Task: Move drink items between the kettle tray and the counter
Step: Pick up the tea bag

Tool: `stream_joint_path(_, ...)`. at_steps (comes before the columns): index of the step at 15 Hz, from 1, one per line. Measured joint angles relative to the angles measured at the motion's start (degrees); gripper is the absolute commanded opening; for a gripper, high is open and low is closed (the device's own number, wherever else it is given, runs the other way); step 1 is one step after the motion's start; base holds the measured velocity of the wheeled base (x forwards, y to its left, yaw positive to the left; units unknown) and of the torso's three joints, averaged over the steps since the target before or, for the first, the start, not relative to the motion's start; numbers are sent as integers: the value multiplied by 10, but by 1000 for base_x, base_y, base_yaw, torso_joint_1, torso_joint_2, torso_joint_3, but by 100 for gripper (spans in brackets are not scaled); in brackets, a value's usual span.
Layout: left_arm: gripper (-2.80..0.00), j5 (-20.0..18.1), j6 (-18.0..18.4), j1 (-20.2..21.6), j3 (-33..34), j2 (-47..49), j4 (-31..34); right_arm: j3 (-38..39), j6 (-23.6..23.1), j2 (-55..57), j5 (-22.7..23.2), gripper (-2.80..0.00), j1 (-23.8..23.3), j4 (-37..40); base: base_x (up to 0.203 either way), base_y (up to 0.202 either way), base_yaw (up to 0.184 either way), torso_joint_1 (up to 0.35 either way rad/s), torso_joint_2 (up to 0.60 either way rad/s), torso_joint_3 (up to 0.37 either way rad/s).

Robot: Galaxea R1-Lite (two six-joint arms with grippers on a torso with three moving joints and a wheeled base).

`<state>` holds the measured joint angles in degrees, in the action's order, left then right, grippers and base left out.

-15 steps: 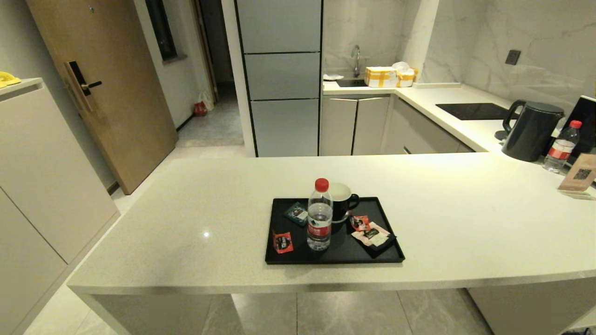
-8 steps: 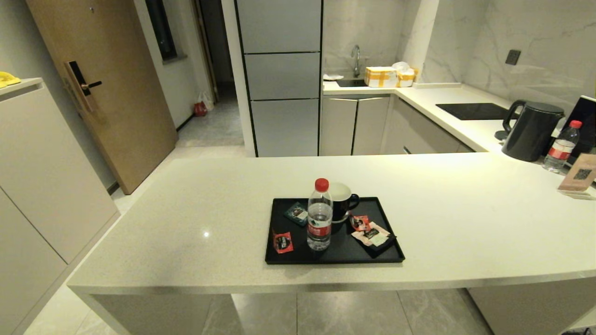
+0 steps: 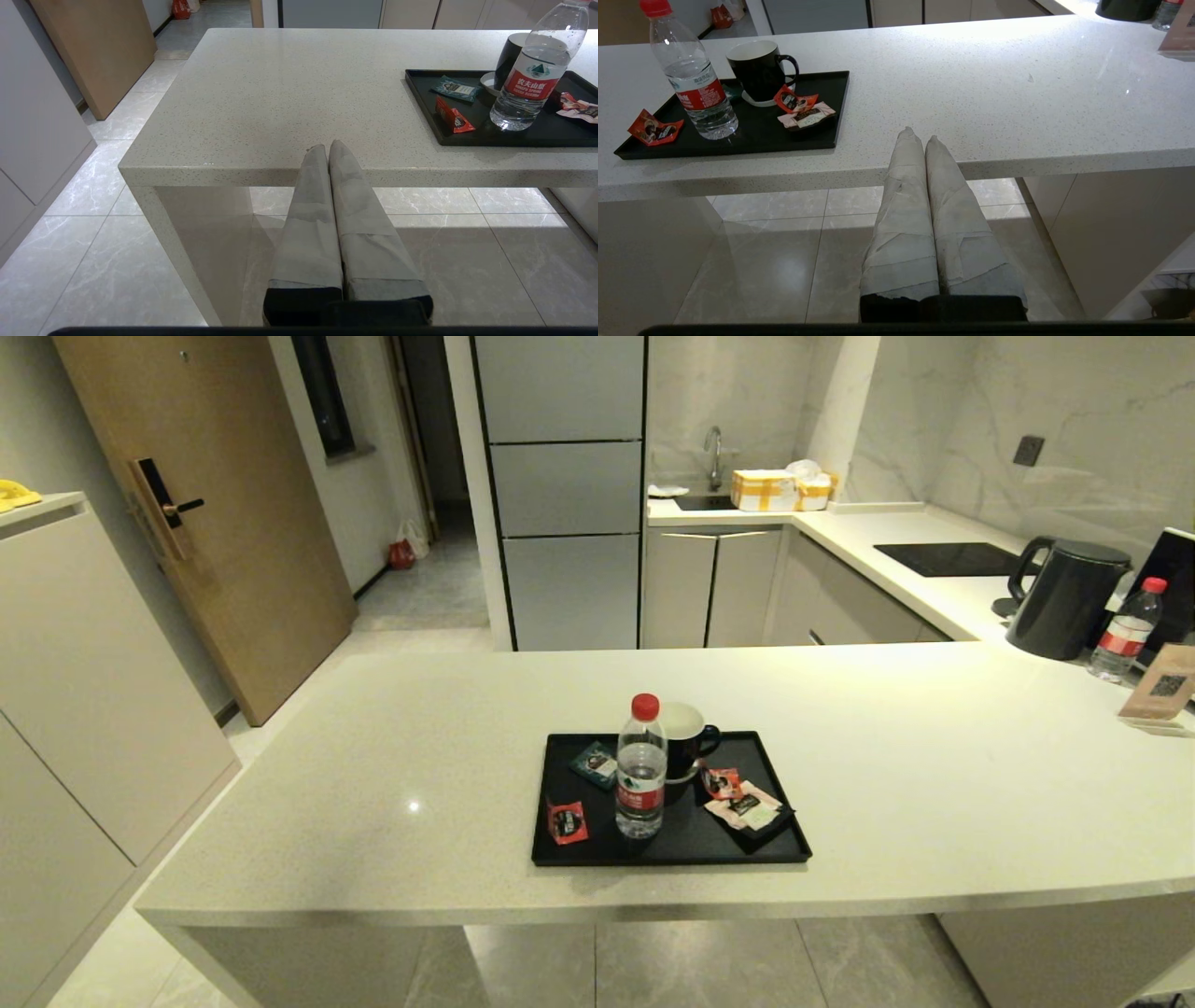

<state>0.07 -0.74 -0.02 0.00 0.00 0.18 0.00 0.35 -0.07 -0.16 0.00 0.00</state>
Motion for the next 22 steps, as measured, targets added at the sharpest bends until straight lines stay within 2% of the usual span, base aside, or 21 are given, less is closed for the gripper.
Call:
stream_joint_path(17,-280,2,7,0,-4,1,8,0,-3,0,1,-280,0,0,0,0,0,0,0,0)
stream_joint_path(19,-280,4,10,0,-46,10,29,0,-3,0,1,-280,0,0,0,0,0,0,0,0)
stream_joint_path(22,-280,-1,-1,-2,-199,102,125,0,-3,0,1,-280,0,0,0,0,0,0,0,0)
